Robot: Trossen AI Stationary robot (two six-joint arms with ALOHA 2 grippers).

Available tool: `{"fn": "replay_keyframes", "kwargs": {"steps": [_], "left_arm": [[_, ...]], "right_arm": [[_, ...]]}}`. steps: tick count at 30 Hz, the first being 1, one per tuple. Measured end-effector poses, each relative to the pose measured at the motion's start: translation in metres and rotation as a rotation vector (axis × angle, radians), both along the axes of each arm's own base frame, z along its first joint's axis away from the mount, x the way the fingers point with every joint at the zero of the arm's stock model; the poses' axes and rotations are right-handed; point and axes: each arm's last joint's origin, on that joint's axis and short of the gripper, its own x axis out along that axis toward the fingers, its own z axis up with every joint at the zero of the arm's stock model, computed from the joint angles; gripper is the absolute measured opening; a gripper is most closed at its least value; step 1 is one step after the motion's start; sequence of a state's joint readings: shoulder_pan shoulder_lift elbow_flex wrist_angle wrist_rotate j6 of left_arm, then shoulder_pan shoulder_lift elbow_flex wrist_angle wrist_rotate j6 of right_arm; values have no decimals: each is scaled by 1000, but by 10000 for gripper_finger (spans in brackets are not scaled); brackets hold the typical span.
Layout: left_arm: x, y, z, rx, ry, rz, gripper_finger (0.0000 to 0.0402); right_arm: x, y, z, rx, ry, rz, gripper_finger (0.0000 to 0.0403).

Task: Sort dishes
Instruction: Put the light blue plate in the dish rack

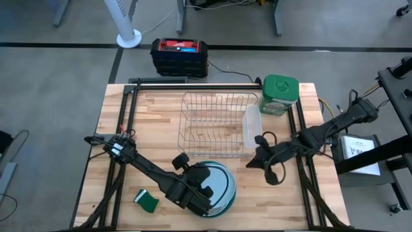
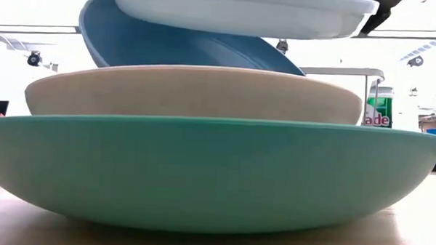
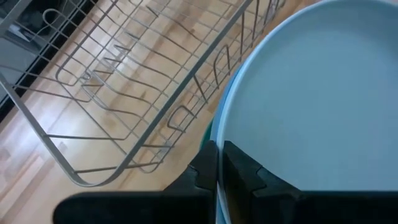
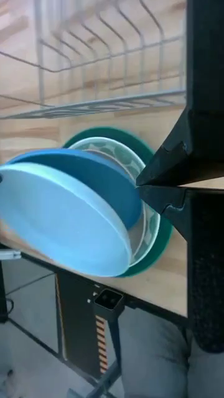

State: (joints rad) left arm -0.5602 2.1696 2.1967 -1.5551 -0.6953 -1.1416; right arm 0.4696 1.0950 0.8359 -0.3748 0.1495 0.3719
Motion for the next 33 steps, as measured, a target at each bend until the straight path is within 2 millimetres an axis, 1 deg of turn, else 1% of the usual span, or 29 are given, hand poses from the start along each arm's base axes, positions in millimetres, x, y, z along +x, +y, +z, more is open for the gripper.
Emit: {"fn": "replay_keyframes", "kwargs": {"steps": [3, 5, 8, 15, 18, 21, 25, 28, 31, 33], "left_arm": [[0, 0, 0, 3, -2, 0, 0], [0, 0, 0, 2, -3, 0, 0], [0, 0, 0, 5, -7, 1, 0], [-1, -2, -1, 49, -29, -10, 0], [-2, -4, -1, 49, -29, -15, 0], [-3, -6, -1, 50, -31, -20, 0], [-4, -9, 0, 65, -48, -28, 0], [-4, -10, 0, 65, -56, -31, 0], [-4, -11, 0, 62, -60, -32, 0], [-4, -11, 0, 62, -60, -32, 0]], "right_arm": [[8, 5, 0, 24, 26, -10, 6], [14, 9, 1, 58, 44, 6, 20], [24, 14, 3, 78, 61, -6, 54], [46, 25, 3, 71, 86, -17, 150], [53, 28, 2, 60, 102, -22, 180], [59, 31, -1, 52, 115, -23, 201], [67, 32, -7, 43, 135, -35, 215], [72, 30, -10, 40, 146, -48, 216], [74, 28, -10, 44, 139, -53, 206], [75, 27, -10, 35, 139, -45, 192]]}}
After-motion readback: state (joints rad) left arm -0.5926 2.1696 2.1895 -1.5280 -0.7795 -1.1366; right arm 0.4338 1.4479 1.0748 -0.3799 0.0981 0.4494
